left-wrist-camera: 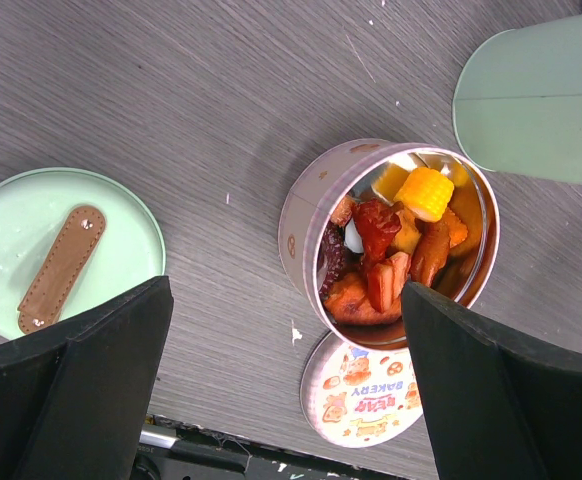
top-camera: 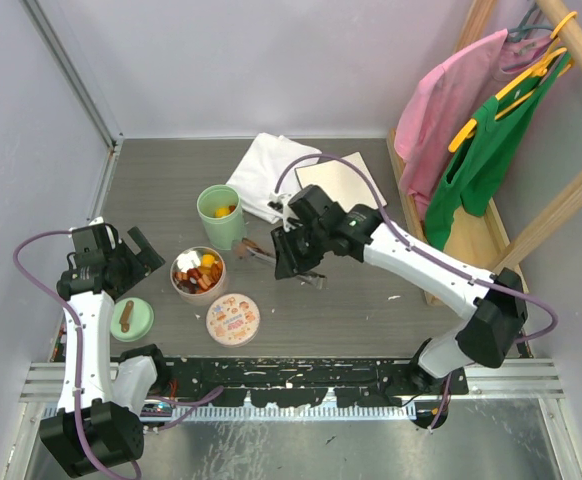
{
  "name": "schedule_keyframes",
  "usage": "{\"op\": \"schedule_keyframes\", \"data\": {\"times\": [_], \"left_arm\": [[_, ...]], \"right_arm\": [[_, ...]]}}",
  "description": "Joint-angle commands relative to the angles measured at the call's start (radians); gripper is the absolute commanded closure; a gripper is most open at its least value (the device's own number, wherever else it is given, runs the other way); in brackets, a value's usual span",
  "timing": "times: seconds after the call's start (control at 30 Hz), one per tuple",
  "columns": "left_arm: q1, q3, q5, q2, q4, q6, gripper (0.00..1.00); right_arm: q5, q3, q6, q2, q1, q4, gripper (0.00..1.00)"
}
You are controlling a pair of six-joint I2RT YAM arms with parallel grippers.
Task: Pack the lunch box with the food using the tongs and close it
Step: Place the fake food in the packing box.
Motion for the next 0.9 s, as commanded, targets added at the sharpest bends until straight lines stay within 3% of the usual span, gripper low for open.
{"op": "schedule_keyframes", "data": {"times": [0.0, 0.87], "left_arm": [[-0.001, 0.02, 0.009, -0.011, 0.03, 0.006, 0.02], [-0.001, 0.018, 0.01, -0.008, 0.031, 0.006, 0.02]], "right_arm": [[0.013, 0.081, 0.023, 0.027, 0.073, 0.068, 0.66], [0.086, 0.447, -0.069, 0.38, 0.266, -0.055, 0.63]]}}
